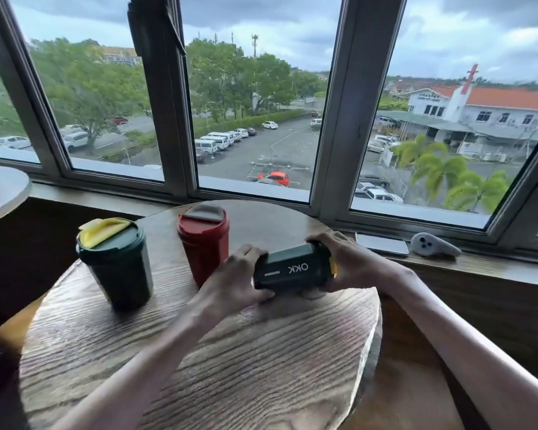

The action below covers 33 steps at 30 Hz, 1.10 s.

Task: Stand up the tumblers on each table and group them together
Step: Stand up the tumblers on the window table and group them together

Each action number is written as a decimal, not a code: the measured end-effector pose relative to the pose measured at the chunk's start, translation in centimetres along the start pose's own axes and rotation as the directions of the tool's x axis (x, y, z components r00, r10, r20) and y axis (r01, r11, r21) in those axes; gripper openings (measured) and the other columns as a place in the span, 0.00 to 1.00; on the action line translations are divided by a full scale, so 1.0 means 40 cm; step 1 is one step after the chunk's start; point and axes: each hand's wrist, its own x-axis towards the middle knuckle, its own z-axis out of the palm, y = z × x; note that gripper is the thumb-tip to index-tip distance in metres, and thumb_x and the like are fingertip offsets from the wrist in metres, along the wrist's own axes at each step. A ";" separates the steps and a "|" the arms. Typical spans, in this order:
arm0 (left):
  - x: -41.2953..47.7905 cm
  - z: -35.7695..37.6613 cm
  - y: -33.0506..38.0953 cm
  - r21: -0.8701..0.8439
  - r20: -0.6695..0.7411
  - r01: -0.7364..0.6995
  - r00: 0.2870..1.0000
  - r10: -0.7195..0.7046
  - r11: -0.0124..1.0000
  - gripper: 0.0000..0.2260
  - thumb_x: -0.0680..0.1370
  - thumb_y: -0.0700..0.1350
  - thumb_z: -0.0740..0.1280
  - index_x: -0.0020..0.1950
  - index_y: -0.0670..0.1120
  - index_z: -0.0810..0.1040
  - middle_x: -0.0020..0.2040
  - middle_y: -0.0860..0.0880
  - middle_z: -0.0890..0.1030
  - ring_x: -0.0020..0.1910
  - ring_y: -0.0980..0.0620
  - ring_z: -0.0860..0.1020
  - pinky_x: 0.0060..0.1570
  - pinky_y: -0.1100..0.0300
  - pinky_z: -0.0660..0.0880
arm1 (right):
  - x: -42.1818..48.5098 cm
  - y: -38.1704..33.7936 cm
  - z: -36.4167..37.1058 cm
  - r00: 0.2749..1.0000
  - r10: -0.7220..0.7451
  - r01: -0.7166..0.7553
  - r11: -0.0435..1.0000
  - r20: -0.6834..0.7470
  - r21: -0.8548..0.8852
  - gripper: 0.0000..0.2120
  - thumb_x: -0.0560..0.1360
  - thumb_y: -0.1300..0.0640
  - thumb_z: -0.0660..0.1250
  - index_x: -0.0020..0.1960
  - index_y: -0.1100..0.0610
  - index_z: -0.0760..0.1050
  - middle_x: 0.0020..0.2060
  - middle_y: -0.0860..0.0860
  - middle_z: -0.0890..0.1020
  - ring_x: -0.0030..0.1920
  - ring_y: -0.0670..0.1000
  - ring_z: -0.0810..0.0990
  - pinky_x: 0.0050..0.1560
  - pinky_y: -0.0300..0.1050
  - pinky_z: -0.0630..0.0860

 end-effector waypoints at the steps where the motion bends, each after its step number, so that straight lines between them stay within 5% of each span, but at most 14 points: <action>1: -0.005 0.001 -0.003 -0.013 -0.013 -0.013 1.000 0.013 1.000 0.33 0.65 0.48 0.78 0.66 0.44 0.71 0.57 0.50 0.75 0.54 0.54 0.75 0.57 0.64 0.71 | -0.001 0.007 0.003 1.000 -0.022 0.022 0.999 -0.012 0.039 0.47 0.53 0.35 0.74 0.67 0.46 0.61 0.59 0.48 0.72 0.62 0.49 0.70 0.65 0.48 0.69; 5: -0.014 0.006 -0.021 -0.210 -0.069 -0.042 0.997 0.028 0.977 0.33 0.62 0.49 0.80 0.65 0.45 0.74 0.54 0.52 0.77 0.52 0.57 0.77 0.57 0.67 0.72 | -0.022 0.006 -0.048 0.995 -0.093 0.098 0.970 -0.033 0.222 0.44 0.58 0.55 0.80 0.69 0.47 0.64 0.62 0.44 0.72 0.62 0.42 0.68 0.64 0.32 0.64; 8: -0.013 0.006 -0.015 -0.571 -0.054 0.021 0.997 -0.063 0.820 0.32 0.60 0.49 0.81 0.62 0.49 0.75 0.55 0.49 0.82 0.54 0.54 0.81 0.56 0.63 0.76 | -0.028 -0.032 -0.124 0.989 -0.114 0.141 0.903 -0.091 0.405 0.42 0.59 0.50 0.79 0.69 0.43 0.64 0.62 0.41 0.75 0.63 0.42 0.73 0.64 0.43 0.69; 11: -0.004 0.007 0.013 -0.808 -0.045 0.038 0.991 -0.126 0.588 0.35 0.58 0.51 0.82 0.62 0.47 0.75 0.56 0.44 0.82 0.56 0.48 0.81 0.51 0.59 0.78 | -0.025 -0.091 -0.178 0.984 -0.014 0.113 0.818 -0.177 0.564 0.39 0.57 0.43 0.76 0.65 0.40 0.66 0.59 0.43 0.77 0.58 0.41 0.77 0.56 0.40 0.74; 15: 0.006 0.015 0.047 -0.915 -0.062 -0.002 0.989 -0.136 0.403 0.36 0.57 0.51 0.82 0.61 0.43 0.74 0.56 0.48 0.83 0.56 0.49 0.81 0.48 0.59 0.78 | -0.031 -0.156 -0.169 0.960 0.119 0.125 0.631 -0.255 0.766 0.38 0.56 0.42 0.75 0.63 0.53 0.72 0.52 0.49 0.82 0.52 0.48 0.82 0.48 0.43 0.79; 18: 0.003 0.023 0.048 -0.880 -0.052 0.025 0.988 -0.148 0.473 0.35 0.56 0.53 0.82 0.59 0.45 0.75 0.56 0.48 0.83 0.56 0.50 0.81 0.51 0.61 0.77 | -0.039 -0.176 -0.138 0.942 0.167 0.161 0.534 -0.290 0.830 0.31 0.57 0.46 0.75 0.57 0.55 0.76 0.46 0.48 0.85 0.48 0.45 0.83 0.43 0.39 0.78; 24: 0.002 0.016 0.019 -0.584 0.064 0.106 0.994 -0.085 0.805 0.22 0.63 0.47 0.80 0.52 0.55 0.77 0.50 0.56 0.83 0.53 0.63 0.78 0.56 0.61 0.74 | -0.054 -0.157 -0.062 0.941 0.213 0.108 0.544 -0.261 0.832 0.37 0.54 0.48 0.80 0.61 0.54 0.75 0.54 0.51 0.84 0.57 0.52 0.81 0.55 0.47 0.77; 28: -0.010 0.034 0.009 -0.534 0.094 0.114 0.993 -0.076 0.838 0.24 0.62 0.47 0.81 0.56 0.49 0.78 0.49 0.54 0.83 0.51 0.62 0.80 0.55 0.61 0.76 | -0.065 -0.147 -0.009 0.940 0.251 0.068 0.520 -0.229 0.851 0.38 0.54 0.47 0.80 0.61 0.52 0.74 0.55 0.50 0.83 0.59 0.51 0.80 0.55 0.43 0.77; 33: -0.025 0.062 -0.003 -0.551 0.140 0.169 0.984 -0.109 0.817 0.29 0.61 0.48 0.80 0.59 0.47 0.77 0.52 0.52 0.83 0.53 0.59 0.80 0.58 0.54 0.77 | -0.072 -0.129 0.033 0.924 0.323 -0.006 0.548 -0.205 0.837 0.42 0.50 0.37 0.81 0.61 0.45 0.75 0.55 0.47 0.83 0.58 0.48 0.81 0.63 0.58 0.74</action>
